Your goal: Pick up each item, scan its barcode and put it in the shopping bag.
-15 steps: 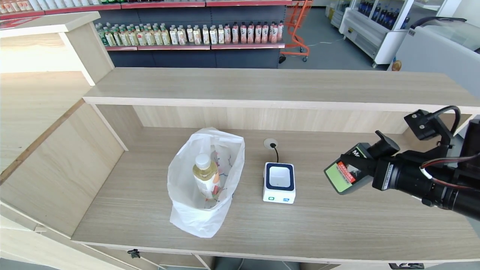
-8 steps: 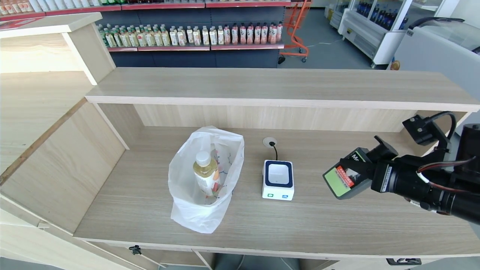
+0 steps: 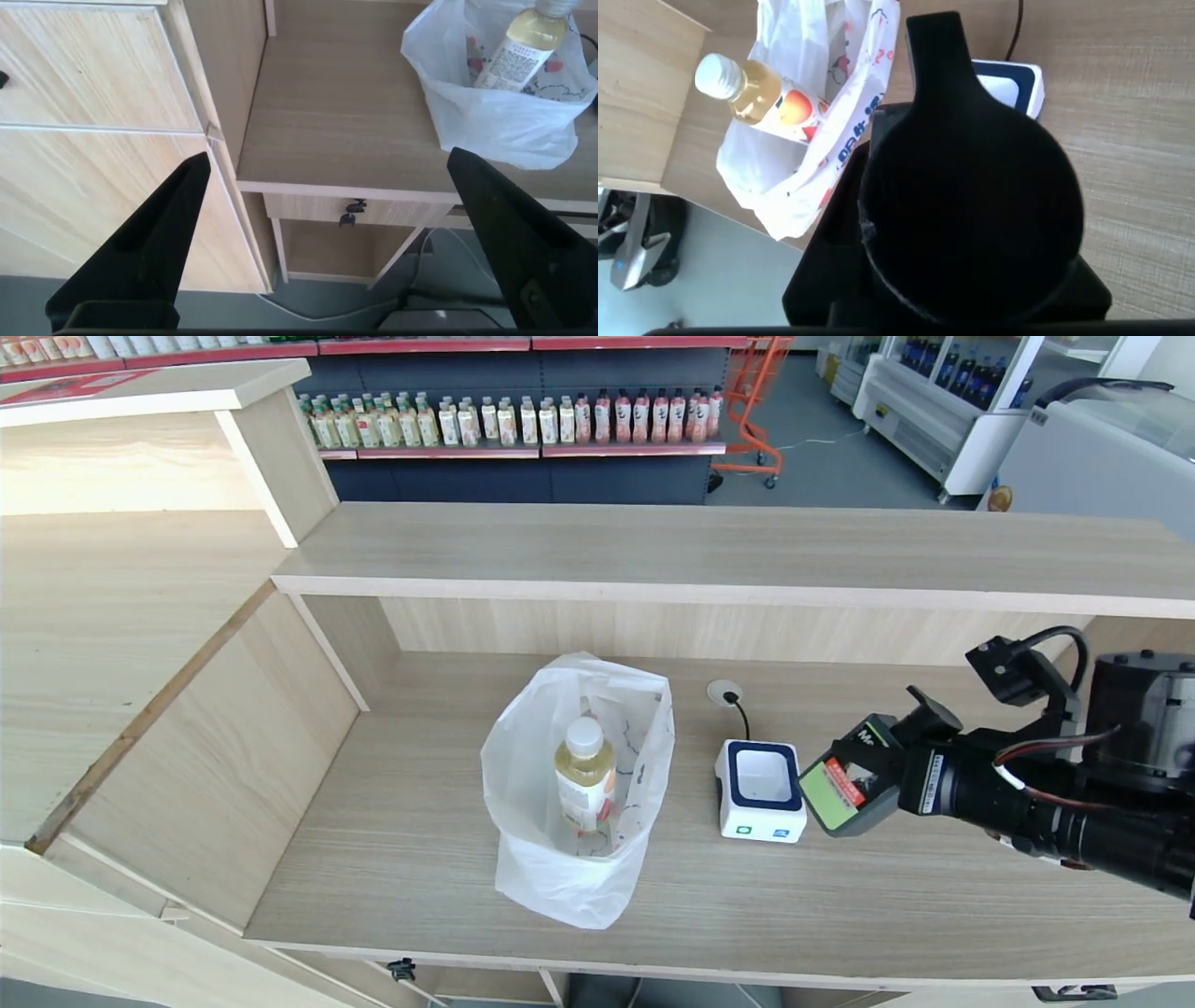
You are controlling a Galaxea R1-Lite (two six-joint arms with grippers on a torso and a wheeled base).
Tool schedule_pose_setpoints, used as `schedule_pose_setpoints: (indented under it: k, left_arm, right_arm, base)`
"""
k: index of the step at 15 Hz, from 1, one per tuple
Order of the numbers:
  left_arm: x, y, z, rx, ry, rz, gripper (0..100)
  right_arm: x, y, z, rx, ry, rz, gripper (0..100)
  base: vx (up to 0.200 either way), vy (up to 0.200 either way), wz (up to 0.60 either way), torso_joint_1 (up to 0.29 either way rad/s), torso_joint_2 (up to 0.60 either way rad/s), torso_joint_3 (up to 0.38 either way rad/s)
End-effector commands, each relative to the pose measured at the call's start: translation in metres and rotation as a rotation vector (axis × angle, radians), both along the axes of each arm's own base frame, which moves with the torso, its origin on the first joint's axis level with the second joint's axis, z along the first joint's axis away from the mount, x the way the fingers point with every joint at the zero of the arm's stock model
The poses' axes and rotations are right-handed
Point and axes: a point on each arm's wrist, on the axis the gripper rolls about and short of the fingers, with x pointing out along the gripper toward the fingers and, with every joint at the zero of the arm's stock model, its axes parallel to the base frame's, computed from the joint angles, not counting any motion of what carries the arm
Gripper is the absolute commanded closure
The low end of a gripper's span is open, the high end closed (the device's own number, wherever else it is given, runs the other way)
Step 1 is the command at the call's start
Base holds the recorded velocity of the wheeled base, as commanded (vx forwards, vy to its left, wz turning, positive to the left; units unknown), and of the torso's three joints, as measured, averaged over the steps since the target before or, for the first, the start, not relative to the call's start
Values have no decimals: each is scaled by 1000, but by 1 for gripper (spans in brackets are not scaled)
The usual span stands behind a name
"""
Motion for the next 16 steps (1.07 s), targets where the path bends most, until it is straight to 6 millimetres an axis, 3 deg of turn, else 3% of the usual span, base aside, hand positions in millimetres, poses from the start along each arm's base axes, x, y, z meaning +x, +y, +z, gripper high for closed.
schedule_pose_setpoints:
  k: [1,4,7,11,16]
  left_arm:
    - [0,0,0,0,0,0,0]
    - [0,0,0,0,0,0,0]
    - [0,0,0,0,0,1,0]
    - [0,0,0,0,0,-2,0]
    - [0,0,0,0,0,0,0]
  right_arm:
    - [28,12,-7,-52,-4,29,100]
    - [62,42,-10,-140,-64,117,100]
    - [89,68,-29,-250,-97,196,100]
    - [131,101,-40,-254,-144,230,100]
    - [148,137,-46,-237,-190,286,100]
  base:
    - [0,0,0,0,0,0]
    - [0,0,0,0,0,0]
    - [0,0,0,0,0,0]
    - [0,0,0,0,0,0]
    - [0,0,0,0,0,0]
